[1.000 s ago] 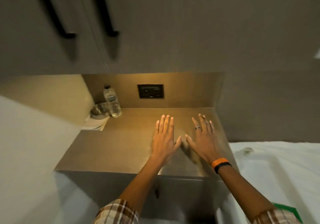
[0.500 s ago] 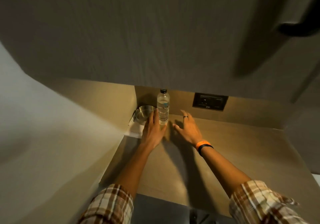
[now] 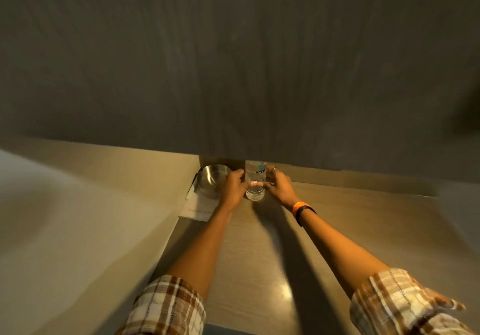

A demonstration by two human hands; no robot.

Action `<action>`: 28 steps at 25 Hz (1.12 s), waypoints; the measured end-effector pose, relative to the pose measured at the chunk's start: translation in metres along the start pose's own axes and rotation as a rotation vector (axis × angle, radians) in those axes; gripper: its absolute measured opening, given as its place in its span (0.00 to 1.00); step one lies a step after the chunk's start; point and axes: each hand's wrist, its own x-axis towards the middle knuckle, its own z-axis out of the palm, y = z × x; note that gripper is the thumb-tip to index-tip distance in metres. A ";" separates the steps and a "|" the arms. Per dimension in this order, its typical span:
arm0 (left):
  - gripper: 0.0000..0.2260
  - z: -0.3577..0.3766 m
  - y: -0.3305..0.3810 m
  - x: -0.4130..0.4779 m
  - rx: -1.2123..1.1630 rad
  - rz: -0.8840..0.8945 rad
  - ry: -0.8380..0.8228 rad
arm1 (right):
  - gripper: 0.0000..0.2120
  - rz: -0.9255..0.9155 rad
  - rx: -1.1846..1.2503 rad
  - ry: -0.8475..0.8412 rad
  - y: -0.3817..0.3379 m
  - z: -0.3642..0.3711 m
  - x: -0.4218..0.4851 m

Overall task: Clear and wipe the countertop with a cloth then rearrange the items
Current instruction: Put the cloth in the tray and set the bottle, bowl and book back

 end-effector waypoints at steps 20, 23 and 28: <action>0.19 0.375 0.151 -0.114 -0.072 0.200 -0.218 | 0.17 0.177 -0.038 0.320 0.191 -0.327 -0.187; 0.17 0.385 0.151 -0.106 -0.045 0.204 -0.186 | 0.18 0.145 0.019 0.272 0.194 -0.333 -0.177; 0.17 0.386 0.151 -0.101 -0.061 0.165 -0.176 | 0.10 0.144 -0.003 0.279 0.195 -0.330 -0.170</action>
